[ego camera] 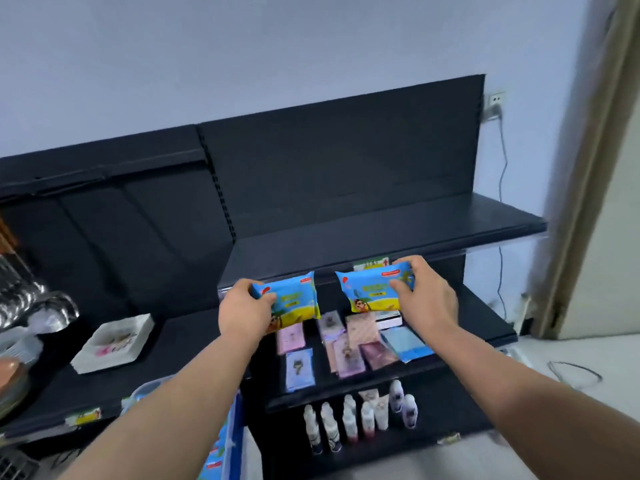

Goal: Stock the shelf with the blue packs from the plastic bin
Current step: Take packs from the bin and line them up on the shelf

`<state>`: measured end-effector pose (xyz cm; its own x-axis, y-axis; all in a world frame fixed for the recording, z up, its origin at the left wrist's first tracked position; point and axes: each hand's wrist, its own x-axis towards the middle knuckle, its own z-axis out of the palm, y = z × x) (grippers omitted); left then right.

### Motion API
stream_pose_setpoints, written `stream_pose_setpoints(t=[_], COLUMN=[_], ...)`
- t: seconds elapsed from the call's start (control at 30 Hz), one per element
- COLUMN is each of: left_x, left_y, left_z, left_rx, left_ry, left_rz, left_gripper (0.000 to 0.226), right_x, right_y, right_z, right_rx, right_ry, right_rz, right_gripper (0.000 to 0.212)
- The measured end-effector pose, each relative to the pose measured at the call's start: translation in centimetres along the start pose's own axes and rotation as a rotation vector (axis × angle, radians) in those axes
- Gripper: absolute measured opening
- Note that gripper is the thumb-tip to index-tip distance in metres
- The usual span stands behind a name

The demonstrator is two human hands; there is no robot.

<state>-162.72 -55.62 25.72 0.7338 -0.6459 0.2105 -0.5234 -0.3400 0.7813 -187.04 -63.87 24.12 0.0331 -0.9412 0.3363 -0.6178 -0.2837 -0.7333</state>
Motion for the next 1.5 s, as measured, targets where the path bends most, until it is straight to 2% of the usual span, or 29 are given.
stream_pose_setpoints(t=[0.17,0.3,0.53,0.67,0.87,1.03,1.3,1.5], left_x=[1.3,2.0,4.9,8.1,15.6,20.8,22.8,23.8], left_y=[8.1,13.0,18.2,20.1,22.2,24.5,28.6,32.2], left_z=[7.7,12.6,19.0,23.2,31.2,37.5,48.4,54.7], left_rx=[-0.056,-0.081,-0.063,-0.065,-0.022,-0.096,-0.32,-0.36], left_ry=[0.032,0.038,0.024,-0.008,-0.066,-0.092,-0.241,-0.302], left_rz=[0.006,0.026,0.099,0.081,0.064,0.032,-0.039,-0.059], left_gripper=[0.015,0.014,0.012,0.011,0.009,0.01,0.01,0.01], right_x=[7.2,12.1,19.0,23.0,31.6,38.5,46.4,51.8], right_y=[4.7,7.4,12.5,14.5,17.0,20.4,26.4,30.1], right_z=[-6.4,-9.4,-10.4,-9.6,-7.5,-6.2,-6.1,-7.0], right_rx=[-0.034,-0.025,0.004,0.032,0.046,0.167,0.212,0.289], right_ry=[0.083,0.128,0.178,0.17,0.103,0.048,-0.052,-0.181], right_rz=[0.033,-0.008,0.092,0.112,0.105,0.139,0.137,0.107], right_gripper=[0.019,0.02,0.018,0.017,0.016,0.02,0.029,0.033])
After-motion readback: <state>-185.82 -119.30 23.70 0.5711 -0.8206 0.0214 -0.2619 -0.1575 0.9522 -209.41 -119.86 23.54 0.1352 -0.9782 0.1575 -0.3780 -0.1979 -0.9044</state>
